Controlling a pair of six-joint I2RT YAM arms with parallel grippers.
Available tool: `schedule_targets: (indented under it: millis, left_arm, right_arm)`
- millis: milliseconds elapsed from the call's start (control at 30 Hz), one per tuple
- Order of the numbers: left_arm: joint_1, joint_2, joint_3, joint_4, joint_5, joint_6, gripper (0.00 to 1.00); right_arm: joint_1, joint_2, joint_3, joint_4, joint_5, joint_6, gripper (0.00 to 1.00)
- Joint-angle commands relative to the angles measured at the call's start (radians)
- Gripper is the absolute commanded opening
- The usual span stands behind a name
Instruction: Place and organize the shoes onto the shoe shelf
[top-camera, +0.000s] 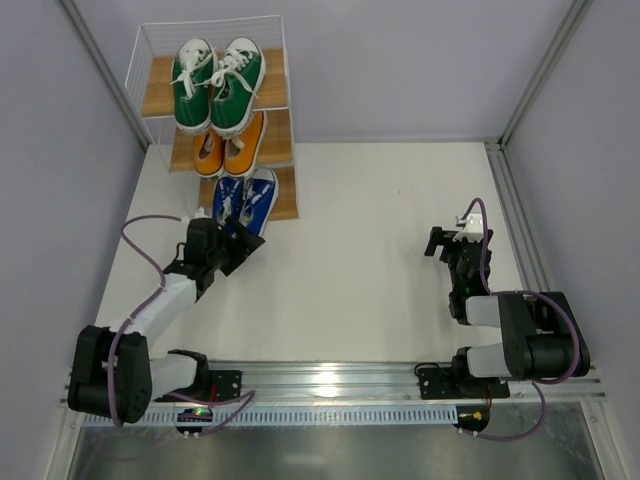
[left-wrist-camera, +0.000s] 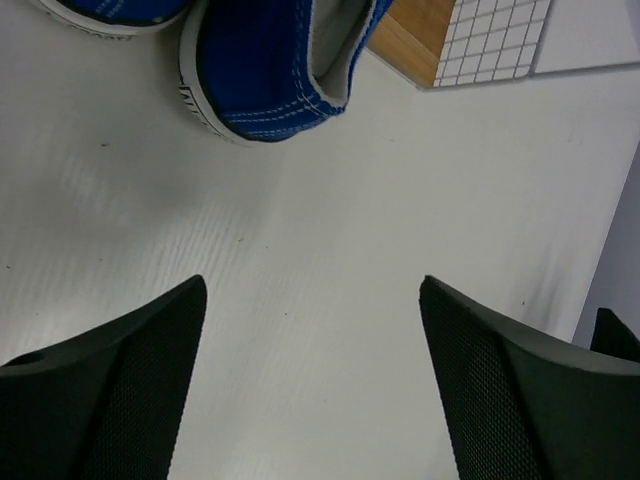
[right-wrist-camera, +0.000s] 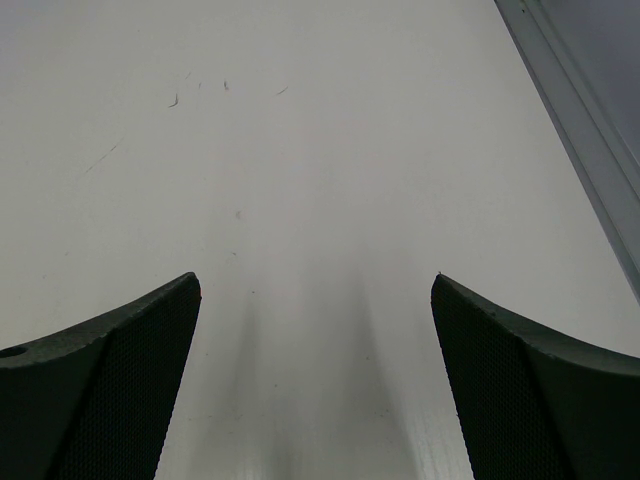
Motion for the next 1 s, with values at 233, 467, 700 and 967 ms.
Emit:
schedule_targets:
  millis: [233, 467, 700, 967]
  left_arm:
    - [-0.001, -0.017, -0.164, 0.29, -0.068, -0.133, 0.95]
    - [0.042, 0.171, -0.281, 0.791, 0.016, -0.448, 0.96]
    - [0.057, 0.436, -0.31, 1.347, 0.096, -0.642, 0.95]
    - [0.076, 0.647, -0.322, 1.57, 0.085, -0.702, 0.91]
  right_arm:
    - [-0.004, -0.001, 0.017, 0.077, -0.009, 0.003, 0.97]
    - [-0.002, -0.001, 0.017, 0.075, -0.01, 0.003, 0.97]
    - [-0.002, -0.001, 0.017, 0.075, -0.009, 0.003, 0.97]
    - [-0.002, -0.001, 0.017, 0.077, -0.01, 0.003, 0.97]
